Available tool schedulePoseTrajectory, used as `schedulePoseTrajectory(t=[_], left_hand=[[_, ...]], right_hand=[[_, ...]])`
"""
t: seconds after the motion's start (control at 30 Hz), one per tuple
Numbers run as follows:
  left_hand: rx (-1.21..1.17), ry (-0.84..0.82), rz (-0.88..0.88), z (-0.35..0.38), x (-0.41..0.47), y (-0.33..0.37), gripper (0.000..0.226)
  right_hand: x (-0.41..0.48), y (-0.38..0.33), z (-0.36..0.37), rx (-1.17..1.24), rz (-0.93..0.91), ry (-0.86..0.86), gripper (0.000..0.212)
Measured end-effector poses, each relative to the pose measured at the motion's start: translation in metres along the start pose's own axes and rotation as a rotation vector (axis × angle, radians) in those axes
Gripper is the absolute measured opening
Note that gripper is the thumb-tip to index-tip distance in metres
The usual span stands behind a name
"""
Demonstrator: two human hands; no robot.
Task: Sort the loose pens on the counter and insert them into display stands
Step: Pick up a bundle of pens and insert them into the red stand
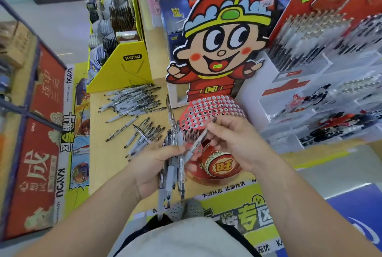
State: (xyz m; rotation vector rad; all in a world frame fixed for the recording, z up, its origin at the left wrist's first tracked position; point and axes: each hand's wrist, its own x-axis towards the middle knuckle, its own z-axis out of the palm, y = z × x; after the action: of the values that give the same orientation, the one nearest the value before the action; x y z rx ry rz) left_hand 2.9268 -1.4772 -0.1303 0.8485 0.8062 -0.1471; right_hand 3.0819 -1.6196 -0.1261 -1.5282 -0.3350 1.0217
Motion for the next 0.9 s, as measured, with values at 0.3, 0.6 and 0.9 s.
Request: schedulePoseTrajectory(t=[0.3,0.6,0.9], left_hand=[[-0.246,0.334,0.027,0.002,0.008,-0.028,0.018],[-0.271,0.394,0.092,-0.007,-0.008,-0.040,0.025],[-0.315,0.404,0.109,0.002,-0.010,-0.047,0.011]], right_hand=[[0.006,0.024,-0.047,-0.050,-0.137,0.230,0.014],[0.021,0.044,-0.034,-0.570,-0.344,0.185,0.005],[0.022,0.049,-0.021,-0.821,-0.439,0.104,0.008]])
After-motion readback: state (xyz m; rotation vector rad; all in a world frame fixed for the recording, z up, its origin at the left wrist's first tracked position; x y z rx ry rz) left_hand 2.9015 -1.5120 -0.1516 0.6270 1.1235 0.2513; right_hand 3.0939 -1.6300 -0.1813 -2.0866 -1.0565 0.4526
